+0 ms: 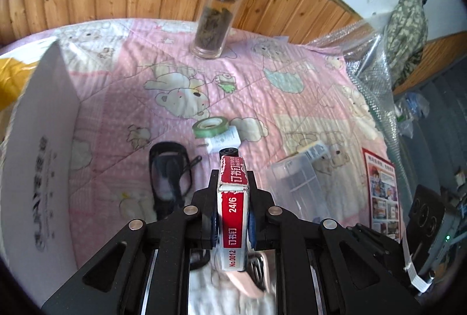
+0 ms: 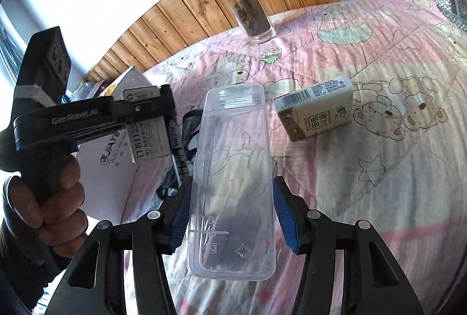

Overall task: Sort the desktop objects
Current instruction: 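Grasp the clear plastic case with the right tool while the left tool grasps the red staple box, then carry the clear case and red staple box with both tools over the cardboard box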

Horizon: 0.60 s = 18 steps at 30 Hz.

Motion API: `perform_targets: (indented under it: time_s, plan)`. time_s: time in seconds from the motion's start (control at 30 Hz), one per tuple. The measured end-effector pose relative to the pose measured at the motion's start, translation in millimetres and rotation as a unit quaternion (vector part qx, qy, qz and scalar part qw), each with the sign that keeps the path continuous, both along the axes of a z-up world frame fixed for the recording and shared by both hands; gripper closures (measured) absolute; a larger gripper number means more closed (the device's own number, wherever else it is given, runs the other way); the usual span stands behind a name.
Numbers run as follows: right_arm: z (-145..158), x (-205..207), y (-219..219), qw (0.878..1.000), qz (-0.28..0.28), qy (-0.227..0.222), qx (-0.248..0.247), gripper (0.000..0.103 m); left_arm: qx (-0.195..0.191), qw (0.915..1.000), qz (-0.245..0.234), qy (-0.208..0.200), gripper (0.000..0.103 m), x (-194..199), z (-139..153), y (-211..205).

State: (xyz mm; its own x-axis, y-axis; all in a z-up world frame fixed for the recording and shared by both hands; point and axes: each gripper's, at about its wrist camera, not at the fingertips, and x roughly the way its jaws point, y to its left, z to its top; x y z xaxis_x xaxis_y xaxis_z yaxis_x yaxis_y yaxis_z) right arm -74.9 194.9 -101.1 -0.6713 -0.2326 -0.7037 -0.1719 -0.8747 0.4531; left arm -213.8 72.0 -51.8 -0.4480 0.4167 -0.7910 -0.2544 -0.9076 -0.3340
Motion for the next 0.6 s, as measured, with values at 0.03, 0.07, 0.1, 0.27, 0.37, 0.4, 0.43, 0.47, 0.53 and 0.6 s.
perform_targets:
  time_s: [0.03,0.07,0.1,0.27,0.37,0.4,0.43,0.47,0.53,0.6]
  plan:
    - [2,2,-2,1.0,0.0,0.001,0.0,0.048,0.007,1.0,0.001,-0.001,0.088,5,2,-3]
    - [4,5,-5,1.0,0.001,0.002,0.002,0.048,0.013,0.9999,0.002,-0.003,0.088,11,3,-7]
    - [5,9,-8,1.0,0.001,0.003,0.004,0.048,0.018,0.9998,0.001,-0.004,0.088,17,4,-10]
    - [11,27,-28,1.0,0.012,0.005,0.015,0.048,0.0,0.9998,0.009,-0.019,0.088,55,-5,-22]
    - [7,36,-41,0.999,0.017,-0.002,0.028,0.048,-0.006,0.9983,0.037,-0.045,0.087,66,-35,-35]
    - [5,39,-45,0.999,0.019,-0.005,0.03,0.048,-0.002,0.9969,0.048,-0.063,0.087,69,-46,-40]
    - [4,43,-49,0.999,0.022,-0.008,0.033,0.048,0.001,0.9949,0.056,-0.084,0.08,72,-57,-45]
    - [2,46,-53,0.999,0.024,-0.01,0.037,0.048,0.008,0.9933,0.061,-0.098,0.078,77,-68,-49]
    - [0,55,-58,0.999,0.029,-0.015,0.042,0.048,0.008,0.9926,0.061,-0.105,0.078,91,-80,-53]
    - [-4,63,-61,0.998,0.031,-0.02,0.046,0.048,-0.002,0.9929,0.059,-0.103,0.079,107,-90,-54]
